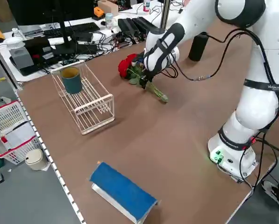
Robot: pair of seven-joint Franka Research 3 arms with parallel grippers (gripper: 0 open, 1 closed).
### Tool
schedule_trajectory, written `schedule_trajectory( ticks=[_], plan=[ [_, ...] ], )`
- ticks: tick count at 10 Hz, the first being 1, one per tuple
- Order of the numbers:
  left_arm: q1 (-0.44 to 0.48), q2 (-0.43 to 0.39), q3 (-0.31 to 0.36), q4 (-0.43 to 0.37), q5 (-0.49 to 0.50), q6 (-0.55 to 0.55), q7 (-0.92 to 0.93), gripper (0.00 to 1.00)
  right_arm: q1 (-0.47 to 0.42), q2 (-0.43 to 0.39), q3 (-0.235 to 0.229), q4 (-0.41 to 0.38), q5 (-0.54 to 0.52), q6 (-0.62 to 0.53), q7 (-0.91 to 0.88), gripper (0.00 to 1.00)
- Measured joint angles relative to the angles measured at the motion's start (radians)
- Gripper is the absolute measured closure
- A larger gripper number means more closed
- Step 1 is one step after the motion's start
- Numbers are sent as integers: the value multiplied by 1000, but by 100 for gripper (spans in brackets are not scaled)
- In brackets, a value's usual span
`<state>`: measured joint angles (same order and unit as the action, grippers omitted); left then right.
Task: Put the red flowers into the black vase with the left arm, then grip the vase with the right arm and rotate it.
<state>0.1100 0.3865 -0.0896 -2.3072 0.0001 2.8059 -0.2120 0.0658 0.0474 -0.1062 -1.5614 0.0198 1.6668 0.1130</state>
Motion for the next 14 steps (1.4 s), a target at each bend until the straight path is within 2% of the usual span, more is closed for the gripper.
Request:
schedule_trajectory(
  ticks=[4, 6, 7, 8, 11, 13, 14],
  plan=[
    [0, 10, 0, 5, 0, 2, -1, 48, 0, 0, 0, 0, 0, 0, 0, 0],
    [0, 12, 0, 10, 0, 2, -1, 76, 0, 0, 0, 0, 0, -1, 0, 0],
    [0, 12, 0, 14, 0, 2, -1, 79, 0, 0, 0, -1, 0, -2, 0, 0],
    [0, 12, 0, 17, 0, 2, 0, 92, -1, 0, -1, -1, 0, -3, 0, 0],
    [0, -2, 0, 36, 0, 2, -20, 93, -1, 0, -3, -2, 0, -4, 0, 0],
    [0, -66, 0, 59, 0, -37, -72, 93, -1, 0, -3, -3, 0, -4, 0, 0],
    [0, -116, 0, 77, 0, -99, -105, 93, -1, 0, -3, -3, 0, -4, 0, 0]
  ],
)
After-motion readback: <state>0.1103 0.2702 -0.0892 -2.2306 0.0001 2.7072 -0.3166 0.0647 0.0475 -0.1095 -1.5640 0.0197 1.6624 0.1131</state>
